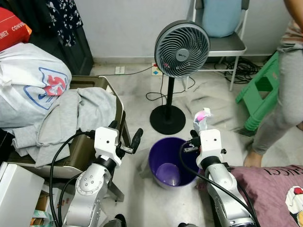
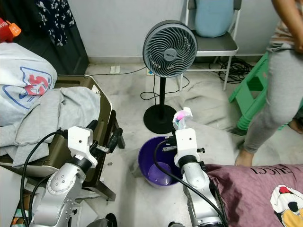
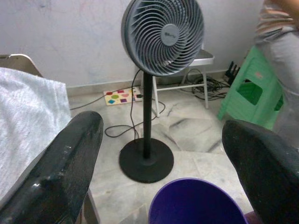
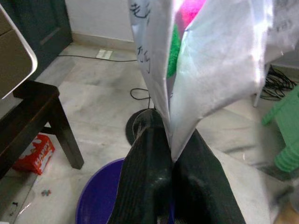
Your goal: Clean up the room
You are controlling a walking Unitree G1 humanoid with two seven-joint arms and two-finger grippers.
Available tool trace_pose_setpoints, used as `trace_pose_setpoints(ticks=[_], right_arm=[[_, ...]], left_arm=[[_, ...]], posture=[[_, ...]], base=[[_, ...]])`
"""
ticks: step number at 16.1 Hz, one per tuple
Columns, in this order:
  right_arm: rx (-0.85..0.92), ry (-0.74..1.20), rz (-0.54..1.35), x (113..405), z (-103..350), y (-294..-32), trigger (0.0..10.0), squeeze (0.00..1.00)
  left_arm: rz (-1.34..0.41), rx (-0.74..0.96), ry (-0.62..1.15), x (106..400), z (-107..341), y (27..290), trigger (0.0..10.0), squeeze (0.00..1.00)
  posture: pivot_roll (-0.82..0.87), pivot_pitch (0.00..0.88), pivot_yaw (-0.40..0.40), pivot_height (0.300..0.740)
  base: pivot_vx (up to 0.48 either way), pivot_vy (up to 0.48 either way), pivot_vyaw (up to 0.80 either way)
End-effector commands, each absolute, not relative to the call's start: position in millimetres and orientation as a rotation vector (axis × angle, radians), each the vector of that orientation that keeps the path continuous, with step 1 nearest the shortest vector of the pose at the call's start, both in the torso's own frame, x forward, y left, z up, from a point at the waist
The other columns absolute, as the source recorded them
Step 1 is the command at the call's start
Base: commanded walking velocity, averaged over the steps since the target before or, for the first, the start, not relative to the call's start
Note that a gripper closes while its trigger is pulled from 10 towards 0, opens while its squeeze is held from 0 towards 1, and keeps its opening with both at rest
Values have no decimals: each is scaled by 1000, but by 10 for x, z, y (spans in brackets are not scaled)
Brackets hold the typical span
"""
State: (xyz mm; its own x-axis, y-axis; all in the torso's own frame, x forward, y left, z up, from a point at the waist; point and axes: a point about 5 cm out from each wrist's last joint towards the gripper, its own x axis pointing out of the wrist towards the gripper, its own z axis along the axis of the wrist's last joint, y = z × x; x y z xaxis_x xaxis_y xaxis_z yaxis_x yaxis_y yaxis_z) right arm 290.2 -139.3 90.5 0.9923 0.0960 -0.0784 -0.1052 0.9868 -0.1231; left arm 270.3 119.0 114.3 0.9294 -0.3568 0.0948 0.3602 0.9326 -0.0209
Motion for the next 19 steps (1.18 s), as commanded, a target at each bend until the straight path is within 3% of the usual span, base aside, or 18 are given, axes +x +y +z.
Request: trace_pose_setpoints(ticks=[1,4,11,19], right_arm=[[-112,80,99,2893,908,-1405,10000,0],[-111,82,101,2900,907,-1409,10000,0],[-116,94,102,2911,897,-1415,10000,0],[-107,102,97,2911,888,-1408,10000,0]], left_arm=[[-377,-38,-81,2691,1111,1195,10000,0],[-379,-42,-82,2698,1110,1189,10000,0],[-385,-44,-87,2702,1104,1174,10000,0],[-402,-50,-85,2698,1102,1160,10000,0]], posture=[[-107,156,37,740],[-109,158,33,740],[-110,160,30,740],[-108,165,33,740]], base=[[247,0,-556],[259,0,-704],[114,0,0],[300,0,0]])
